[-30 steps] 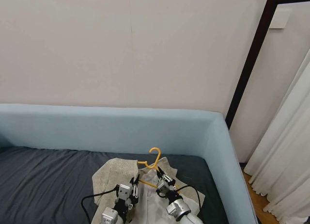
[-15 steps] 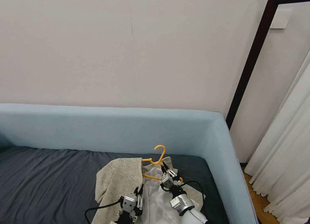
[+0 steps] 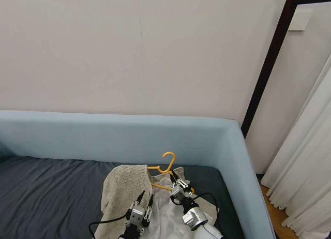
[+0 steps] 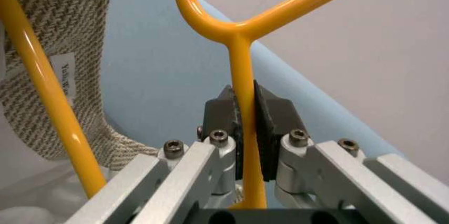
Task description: Pick up the clothes from the sofa and hang them on the clothes hanger.
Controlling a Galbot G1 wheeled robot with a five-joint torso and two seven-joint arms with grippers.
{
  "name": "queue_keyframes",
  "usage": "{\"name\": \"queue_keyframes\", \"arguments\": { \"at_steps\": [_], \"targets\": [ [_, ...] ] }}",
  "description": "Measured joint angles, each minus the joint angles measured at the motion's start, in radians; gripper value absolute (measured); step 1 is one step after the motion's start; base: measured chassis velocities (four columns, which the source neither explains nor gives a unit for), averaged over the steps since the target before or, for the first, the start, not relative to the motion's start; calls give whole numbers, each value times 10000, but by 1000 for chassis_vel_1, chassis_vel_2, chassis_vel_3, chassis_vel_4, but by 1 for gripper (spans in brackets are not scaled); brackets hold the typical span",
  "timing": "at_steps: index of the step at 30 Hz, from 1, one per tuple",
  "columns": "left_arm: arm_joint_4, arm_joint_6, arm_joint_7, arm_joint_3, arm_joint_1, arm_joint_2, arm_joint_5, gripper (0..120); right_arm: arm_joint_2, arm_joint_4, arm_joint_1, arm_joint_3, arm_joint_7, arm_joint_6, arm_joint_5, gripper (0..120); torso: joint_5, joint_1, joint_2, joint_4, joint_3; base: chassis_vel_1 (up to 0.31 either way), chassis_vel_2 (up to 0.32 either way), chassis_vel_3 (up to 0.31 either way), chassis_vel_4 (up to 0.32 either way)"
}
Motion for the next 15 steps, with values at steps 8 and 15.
{"name": "queue_keyframes", "arguments": {
  "at_steps": [8,15],
  "targets": [
    [-874,-592,767,-1170,-209,1435,-814,84,34,-113,20,29,26,112,-169,5,1,0,1,-1,1,0,0,0,0],
    [-862,-1708,3304,-2341,-1068,3952,-3963,100,157,-235,170,-34,36,147,-244,5,0,0,1,5,1,0,0,0,0]
  ]
}}
